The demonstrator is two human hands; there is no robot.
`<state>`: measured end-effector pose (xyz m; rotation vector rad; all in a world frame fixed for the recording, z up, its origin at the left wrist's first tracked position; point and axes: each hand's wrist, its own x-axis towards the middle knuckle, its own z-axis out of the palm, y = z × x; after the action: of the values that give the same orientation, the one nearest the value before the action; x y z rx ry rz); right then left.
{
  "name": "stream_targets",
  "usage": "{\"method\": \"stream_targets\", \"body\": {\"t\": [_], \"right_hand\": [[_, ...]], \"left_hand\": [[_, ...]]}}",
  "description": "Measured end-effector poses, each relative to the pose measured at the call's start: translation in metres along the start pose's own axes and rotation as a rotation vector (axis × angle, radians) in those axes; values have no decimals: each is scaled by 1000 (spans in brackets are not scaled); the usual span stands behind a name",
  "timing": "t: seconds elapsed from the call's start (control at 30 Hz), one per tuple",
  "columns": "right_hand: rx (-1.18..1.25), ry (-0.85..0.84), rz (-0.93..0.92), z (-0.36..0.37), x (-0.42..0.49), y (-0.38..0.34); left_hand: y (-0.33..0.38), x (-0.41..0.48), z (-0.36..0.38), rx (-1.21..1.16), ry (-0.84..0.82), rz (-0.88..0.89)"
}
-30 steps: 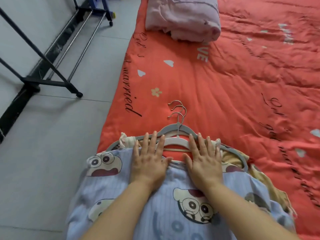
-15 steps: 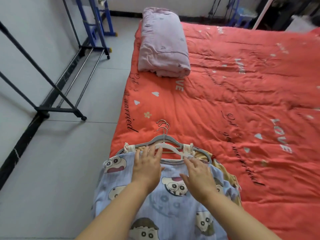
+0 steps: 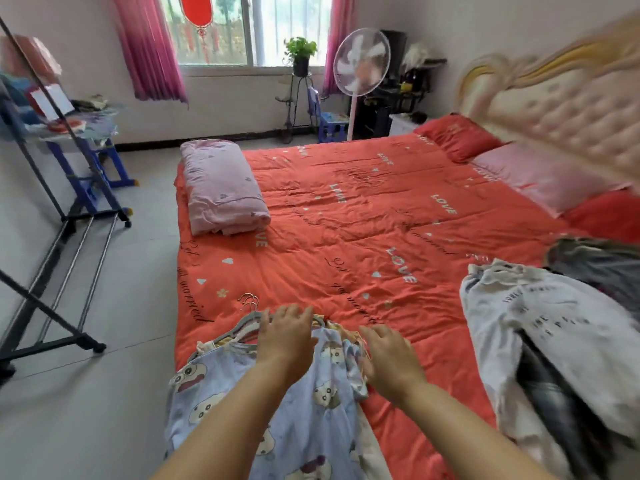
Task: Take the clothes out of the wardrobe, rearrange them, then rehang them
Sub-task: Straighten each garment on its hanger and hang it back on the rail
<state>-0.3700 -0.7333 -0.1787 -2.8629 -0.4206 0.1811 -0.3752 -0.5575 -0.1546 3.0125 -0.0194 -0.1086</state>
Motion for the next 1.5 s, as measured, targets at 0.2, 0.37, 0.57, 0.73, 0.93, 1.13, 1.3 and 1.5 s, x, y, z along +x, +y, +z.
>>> {"method": "stream_targets", "body": {"t": [0.2, 0.37, 0.57, 0.73, 0.93, 1.13, 1.3, 1.5], "right_hand": [[-68, 67, 177, -51, -78, 58], [-74, 126, 316, -84, -142, 120], [-32, 186, 413, -121, -210, 218], [-52, 164, 451, -147, -262, 319], [-37, 157, 521, -177, -306, 428], [-30, 163, 563, -197, -308, 523], [-19, 103, 598, -217, -282, 614], [-28, 9, 648, -259, -235, 723]], "left_hand": [[90, -26, -22, 31, 42, 196], [179, -47, -24, 33, 65, 356], [305, -69, -20, 42, 82, 472], [416, -82, -14, 32, 92, 521], [524, -75, -6, 38, 40, 544], [617, -33, 4, 46, -10, 585], [694, 30, 21, 33, -41, 619], [782, 117, 29, 80, -139, 623]]}}
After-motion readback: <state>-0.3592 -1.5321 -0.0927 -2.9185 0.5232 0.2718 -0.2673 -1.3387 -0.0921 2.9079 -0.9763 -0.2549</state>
